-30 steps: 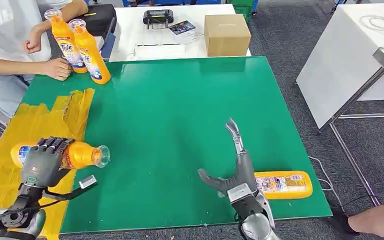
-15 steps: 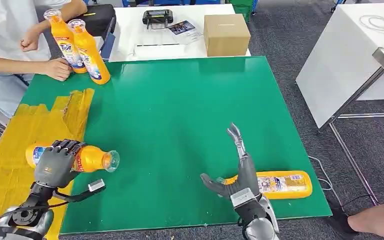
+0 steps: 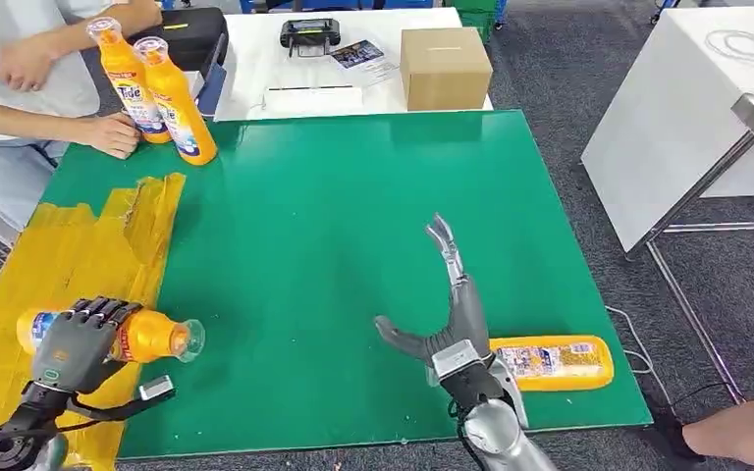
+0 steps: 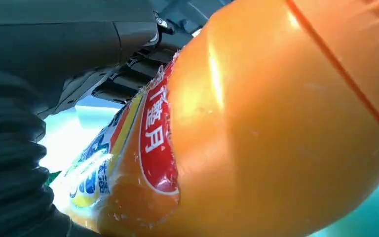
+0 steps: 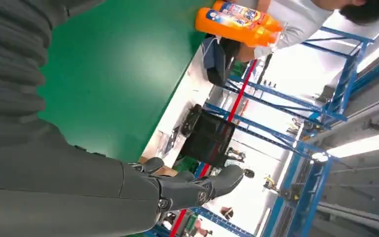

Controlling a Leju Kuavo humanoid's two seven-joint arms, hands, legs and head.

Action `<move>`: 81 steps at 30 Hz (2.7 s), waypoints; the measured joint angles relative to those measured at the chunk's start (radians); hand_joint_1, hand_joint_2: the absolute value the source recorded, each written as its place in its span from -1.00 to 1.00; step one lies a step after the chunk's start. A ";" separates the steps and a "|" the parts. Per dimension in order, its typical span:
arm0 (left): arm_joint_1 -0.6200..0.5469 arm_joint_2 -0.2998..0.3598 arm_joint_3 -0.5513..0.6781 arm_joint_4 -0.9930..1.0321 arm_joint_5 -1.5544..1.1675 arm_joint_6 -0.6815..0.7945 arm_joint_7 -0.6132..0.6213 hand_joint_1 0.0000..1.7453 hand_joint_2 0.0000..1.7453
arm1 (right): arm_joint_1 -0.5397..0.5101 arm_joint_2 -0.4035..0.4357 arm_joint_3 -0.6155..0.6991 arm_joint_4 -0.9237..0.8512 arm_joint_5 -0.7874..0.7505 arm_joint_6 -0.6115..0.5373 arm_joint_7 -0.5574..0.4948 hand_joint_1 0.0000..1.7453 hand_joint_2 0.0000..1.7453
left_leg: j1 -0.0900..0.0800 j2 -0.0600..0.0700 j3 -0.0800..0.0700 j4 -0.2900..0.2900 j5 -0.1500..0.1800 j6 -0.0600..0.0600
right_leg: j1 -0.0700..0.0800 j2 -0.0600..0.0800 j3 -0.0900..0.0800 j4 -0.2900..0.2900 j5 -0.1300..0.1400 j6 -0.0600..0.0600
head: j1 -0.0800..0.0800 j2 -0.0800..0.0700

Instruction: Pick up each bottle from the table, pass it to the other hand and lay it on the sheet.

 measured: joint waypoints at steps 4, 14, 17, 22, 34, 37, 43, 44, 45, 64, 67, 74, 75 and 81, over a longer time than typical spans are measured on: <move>-0.042 0.021 -0.006 0.130 0.003 0.000 0.036 1.00 1.00 | -0.013 -0.003 0.021 0.009 -0.021 -0.030 0.018 -1.00 1.00 | 0.000 0.000 0.000 0.000 0.000 0.000 | 0.000 0.000 0.000 0.000 0.000 0.000 | 0.000 0.000; -0.085 0.039 -0.008 0.245 -0.006 0.005 0.018 -1.00 1.00 | -0.022 -0.001 0.021 0.021 -0.018 -0.024 0.017 -1.00 1.00 | 0.000 0.000 0.000 0.000 0.000 0.000 | 0.000 0.000 0.000 0.000 0.000 0.000 | 0.000 0.000; -0.085 0.039 -0.008 0.245 -0.006 0.005 0.018 -1.00 1.00 | -0.022 -0.001 0.021 0.021 -0.018 -0.024 0.017 -1.00 1.00 | 0.000 0.000 0.000 0.000 0.000 0.000 | 0.000 0.000 0.000 0.000 0.000 0.000 | 0.000 0.000; -0.117 0.039 -0.019 0.304 -0.032 0.008 0.032 -1.00 1.00 | -0.031 0.001 0.021 0.029 -0.018 -0.015 0.018 -1.00 1.00 | 0.000 -0.001 0.003 0.000 0.000 0.000 | 0.000 0.000 0.003 0.000 0.000 0.000 | 0.000 0.000; -0.154 0.040 -0.035 0.370 -0.026 0.013 0.046 -1.00 1.00 | -0.031 0.002 0.021 0.031 -0.012 -0.017 0.014 -1.00 1.00 | 0.000 -0.001 0.005 0.000 0.000 0.000 | 0.000 0.000 0.005 0.000 0.000 0.000 | 0.000 0.000; -0.157 0.044 -0.039 0.381 0.003 0.013 0.036 -1.00 1.00 | -0.031 0.002 0.021 0.031 -0.011 -0.017 0.014 -1.00 1.00 | 0.000 -0.001 0.006 0.000 0.000 0.000 | 0.000 0.000 0.006 0.000 0.000 0.000 | 0.000 0.000; -0.110 -0.005 0.027 0.302 0.214 0.012 -0.230 -1.00 1.00 | -0.016 -0.002 0.019 0.031 0.005 -0.019 0.009 -1.00 1.00 | 0.000 -0.001 0.006 0.000 0.000 0.000 | 0.000 -0.001 0.005 0.000 0.000 0.000 | 0.000 0.000; -0.099 -0.028 0.051 0.286 0.256 0.012 -0.292 -1.00 1.00 | -0.011 -0.003 0.018 0.031 0.008 -0.019 0.008 -1.00 1.00 | 0.000 -0.001 0.005 0.000 0.000 0.000 | 0.000 -0.001 0.005 0.000 0.000 0.000 | 0.000 0.000; -0.087 -0.057 0.075 0.268 0.302 0.012 -0.347 -1.00 1.00 | -0.005 -0.004 0.018 0.030 0.013 -0.019 0.006 -1.00 1.00 | 0.000 -0.001 0.004 0.000 0.000 0.000 | 0.000 0.000 0.004 0.000 0.000 0.000 | 0.001 0.000; 0.011 -0.195 0.069 -0.045 0.800 0.008 -0.389 -1.00 1.00 | 0.101 -0.037 -0.030 -0.049 0.116 -0.036 0.011 -1.00 1.00 | 0.000 0.000 0.003 0.000 -0.001 0.000 | 0.000 0.000 0.002 -0.001 0.000 0.000 | 0.000 0.000; 0.014 -0.200 0.051 -0.057 0.833 0.007 -0.389 -1.00 1.00 | 0.120 -0.044 -0.040 -0.062 0.128 -0.037 0.015 -1.00 1.00 | -0.001 0.000 0.002 0.000 -0.001 0.000 | 0.000 0.000 0.002 -0.001 0.000 0.000 | 0.000 0.000; 0.017 -0.206 0.027 -0.070 0.871 -0.007 -0.389 -1.00 1.00 | 0.138 -0.053 -0.049 -0.077 0.143 -0.037 0.018 -1.00 1.00 | 0.000 0.000 0.003 0.000 -0.001 0.000 | 0.000 0.000 0.002 -0.001 0.000 0.000 | 0.000 0.000; 0.017 -0.206 0.021 -0.070 0.901 -0.024 -0.389 -1.00 1.00 | 0.143 -0.055 -0.052 -0.081 0.161 -0.038 0.022 -1.00 1.00 | 0.000 0.000 0.003 0.000 -0.001 0.000 | 0.000 0.000 0.002 -0.001 0.000 0.000 | 0.000 0.000; 0.023 -0.237 0.011 -0.113 1.001 -0.231 -0.389 -1.00 1.00 | 0.169 -0.064 -0.073 -0.096 0.314 -0.034 0.069 -1.00 1.00 | 0.000 0.000 0.002 0.000 -0.001 0.000 | 0.000 0.000 0.002 -0.001 0.000 0.000 | 0.000 0.000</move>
